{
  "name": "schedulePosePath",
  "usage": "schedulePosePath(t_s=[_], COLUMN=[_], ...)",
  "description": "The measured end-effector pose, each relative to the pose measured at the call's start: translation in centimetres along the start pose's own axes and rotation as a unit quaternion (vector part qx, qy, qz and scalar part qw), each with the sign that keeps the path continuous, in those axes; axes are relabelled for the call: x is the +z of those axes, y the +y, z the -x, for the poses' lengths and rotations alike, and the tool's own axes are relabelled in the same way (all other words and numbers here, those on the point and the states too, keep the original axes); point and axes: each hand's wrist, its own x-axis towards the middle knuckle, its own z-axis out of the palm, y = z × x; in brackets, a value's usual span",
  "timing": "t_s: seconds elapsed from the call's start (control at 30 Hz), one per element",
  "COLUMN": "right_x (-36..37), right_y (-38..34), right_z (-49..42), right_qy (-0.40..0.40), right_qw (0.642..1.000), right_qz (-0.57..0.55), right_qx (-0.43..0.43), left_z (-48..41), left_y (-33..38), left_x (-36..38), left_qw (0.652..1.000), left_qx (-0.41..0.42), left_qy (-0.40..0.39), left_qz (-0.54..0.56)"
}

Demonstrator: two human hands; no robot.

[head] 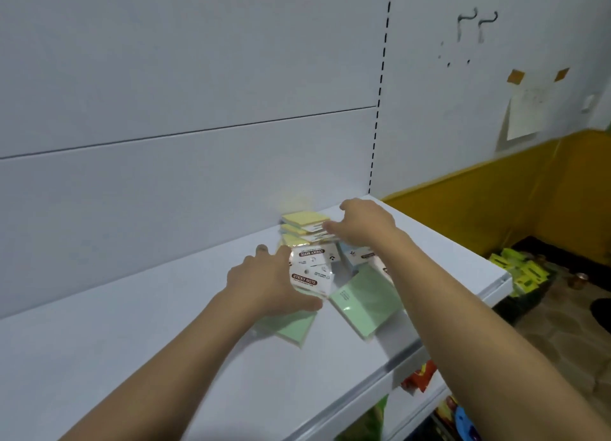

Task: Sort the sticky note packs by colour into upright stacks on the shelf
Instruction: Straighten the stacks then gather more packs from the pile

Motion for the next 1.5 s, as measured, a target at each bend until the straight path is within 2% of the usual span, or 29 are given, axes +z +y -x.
schedulePosePath(t_s=[0.27,0.43,0.63,0.8,0.9,1.17,1.23,1.3,1.43,1.5], right_x=[1.7,2.6,3.7,4.1,4.2,2.8,2.4,1.6,-0.5,-1.1], right_y=[-2.2,-4.0,-5.5,-6.0,-6.4,-6.1,-5.8,-5.4,-5.2,-5.4], right_z=[-3.5,-4.9,-5.4,-5.2,-4.9,-2.9,-2.2,-1.5,0.8,2.0], right_qy=[-0.019,-0.036,-0.062,-0.036,-0.007,0.047,0.077,0.103,0.073,0.062], right_qw=[0.999,0.998,0.995,0.997,0.996,0.972,0.967,0.961,0.946,0.933], right_qz=[-0.001,0.033,0.070,0.063,0.055,0.108,0.065,0.007,-0.135,-0.214], right_qx=[-0.028,-0.026,-0.031,-0.040,-0.069,-0.201,-0.232,-0.258,-0.285,-0.282], left_z=[0.8,0.2,-0.5,-0.7,-0.6,-0.4,-0.3,-0.1,-0.2,-0.1], left_y=[-1.9,-3.5,-5.0,-6.4,-7.2,-7.4,-7.3,-7.3,-7.3,-7.3], left_x=[0.8,-0.3,-1.7,-2.7,-2.9,-3.0,-3.4,-4.0,-5.1,-5.3], left_qw=[0.999,0.997,0.993,0.991,0.991,0.983,0.979,0.960,0.905,0.880], left_qx=[-0.020,-0.025,0.009,0.016,0.009,0.018,0.019,0.014,-0.031,-0.052], left_qy=[-0.009,0.036,0.083,0.116,0.124,0.113,0.110,0.115,0.159,0.104], left_qz=[0.044,0.059,0.086,0.066,0.059,0.140,0.172,0.257,0.394,0.460])
